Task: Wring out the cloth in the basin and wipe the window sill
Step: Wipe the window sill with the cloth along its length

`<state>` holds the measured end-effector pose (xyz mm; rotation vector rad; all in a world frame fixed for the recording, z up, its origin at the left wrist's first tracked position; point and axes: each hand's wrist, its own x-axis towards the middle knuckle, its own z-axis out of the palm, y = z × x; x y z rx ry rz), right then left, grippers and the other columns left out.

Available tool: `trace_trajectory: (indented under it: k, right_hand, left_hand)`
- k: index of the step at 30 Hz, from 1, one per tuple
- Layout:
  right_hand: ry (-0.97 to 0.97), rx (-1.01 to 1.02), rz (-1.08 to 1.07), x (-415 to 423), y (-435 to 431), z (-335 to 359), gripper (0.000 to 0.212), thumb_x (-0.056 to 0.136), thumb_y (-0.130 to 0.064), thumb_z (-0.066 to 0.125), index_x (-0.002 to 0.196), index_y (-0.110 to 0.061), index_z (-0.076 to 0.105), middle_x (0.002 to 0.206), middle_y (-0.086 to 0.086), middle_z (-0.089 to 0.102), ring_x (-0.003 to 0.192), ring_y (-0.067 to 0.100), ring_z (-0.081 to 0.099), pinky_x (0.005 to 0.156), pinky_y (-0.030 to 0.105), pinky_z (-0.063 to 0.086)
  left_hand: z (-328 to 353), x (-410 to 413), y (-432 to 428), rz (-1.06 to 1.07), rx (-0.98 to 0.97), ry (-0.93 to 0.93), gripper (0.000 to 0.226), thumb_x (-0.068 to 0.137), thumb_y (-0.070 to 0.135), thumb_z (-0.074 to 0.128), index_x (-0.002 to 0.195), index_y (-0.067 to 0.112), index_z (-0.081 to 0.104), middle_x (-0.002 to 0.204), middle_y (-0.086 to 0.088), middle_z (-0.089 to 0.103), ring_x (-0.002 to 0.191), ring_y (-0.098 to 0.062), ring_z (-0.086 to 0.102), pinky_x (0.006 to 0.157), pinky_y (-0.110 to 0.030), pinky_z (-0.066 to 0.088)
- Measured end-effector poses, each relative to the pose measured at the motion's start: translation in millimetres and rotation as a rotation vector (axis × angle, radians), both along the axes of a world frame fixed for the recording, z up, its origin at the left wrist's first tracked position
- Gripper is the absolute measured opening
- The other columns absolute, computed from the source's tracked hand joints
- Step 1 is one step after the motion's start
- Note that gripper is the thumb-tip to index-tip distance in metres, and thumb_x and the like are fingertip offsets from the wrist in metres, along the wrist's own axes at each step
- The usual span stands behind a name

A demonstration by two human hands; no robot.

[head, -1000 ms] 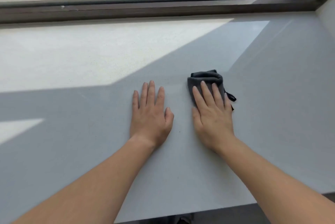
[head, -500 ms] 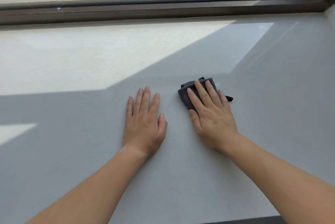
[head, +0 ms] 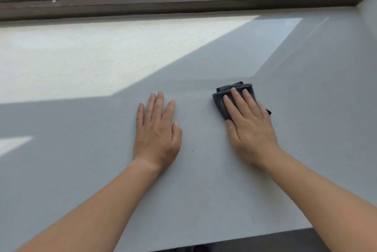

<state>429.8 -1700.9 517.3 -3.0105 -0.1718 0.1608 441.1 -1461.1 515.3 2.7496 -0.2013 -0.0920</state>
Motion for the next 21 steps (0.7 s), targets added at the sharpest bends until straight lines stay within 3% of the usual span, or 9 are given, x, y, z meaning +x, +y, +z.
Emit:
trace_trajectory:
  k: [3, 9, 12, 15, 17, 21]
  right_hand:
    - [0.036, 0.007, -0.222, 8, 8, -1, 0.064, 0.097, -0.04, 0.022, 0.159, -0.027, 0.014, 0.169, -0.004, 0.003, 0.155, 0.018, -0.002, 0.123, 0.04, 0.001]
    - [0.008, 0.017, 0.058, -85, 55, 0, 0.059, 0.102, -0.044, 0.028, 0.157, -0.025, 0.027, 0.167, -0.001, 0.015, 0.155, 0.022, 0.008, 0.122, 0.046, 0.012]
    - [0.007, -0.005, 0.119, -82, 32, -1, 0.057, 0.102, -0.042, 0.027, 0.157, -0.026, 0.029, 0.167, -0.004, 0.017, 0.154, 0.019, 0.01, 0.122, 0.042, 0.012]
    - [0.038, 0.03, -0.143, -48, 5, 1, 0.061, 0.099, -0.043, 0.021, 0.159, -0.028, 0.021, 0.168, -0.008, 0.007, 0.154, 0.014, 0.0, 0.123, 0.037, 0.002]
    - [0.055, 0.023, -0.27, -36, 7, 0, 0.063, 0.098, -0.043, 0.018, 0.16, -0.029, 0.014, 0.168, -0.007, 0.001, 0.154, 0.015, -0.004, 0.123, 0.041, 0.001]
    - [0.002, 0.014, -0.062, -87, 45, 2, 0.061, 0.1, -0.041, 0.025, 0.158, -0.025, 0.022, 0.168, 0.0, 0.011, 0.155, 0.024, 0.004, 0.123, 0.05, 0.01]
  left_hand:
    - [0, 0, 0, 0.001, 0.009, 0.003, 0.068, 0.089, 0.039, 0.019, 0.152, 0.016, 0.031, 0.165, -0.008, 0.011, 0.153, -0.019, 0.0, 0.122, -0.042, -0.007]
    - [1, -1, 1, 0.001, 0.034, 0.017, 0.066, 0.091, 0.036, 0.024, 0.153, 0.016, 0.027, 0.166, -0.008, 0.008, 0.153, -0.02, -0.002, 0.122, -0.044, -0.007]
    - [2, -1, 2, 0.0, 0.025, 0.014, 0.065, 0.09, 0.035, 0.025, 0.153, 0.016, 0.03, 0.165, -0.009, 0.01, 0.153, -0.021, 0.0, 0.122, -0.044, -0.005]
    - [1, -1, 2, -0.003, 0.028, 0.02, 0.066, 0.089, 0.035, 0.026, 0.152, 0.017, 0.03, 0.165, -0.009, 0.01, 0.153, -0.02, 0.0, 0.122, -0.044, -0.006]
    - [0, -1, 1, 0.004, 0.033, 0.013, 0.066, 0.089, 0.035, 0.026, 0.152, 0.017, 0.029, 0.165, -0.009, 0.009, 0.153, -0.02, 0.0, 0.122, -0.044, -0.006]
    - [0, -4, -2, 0.002, 0.033, 0.006, 0.065, 0.089, 0.035, 0.026, 0.151, 0.016, 0.031, 0.165, -0.011, 0.011, 0.153, -0.021, 0.002, 0.122, -0.045, -0.007]
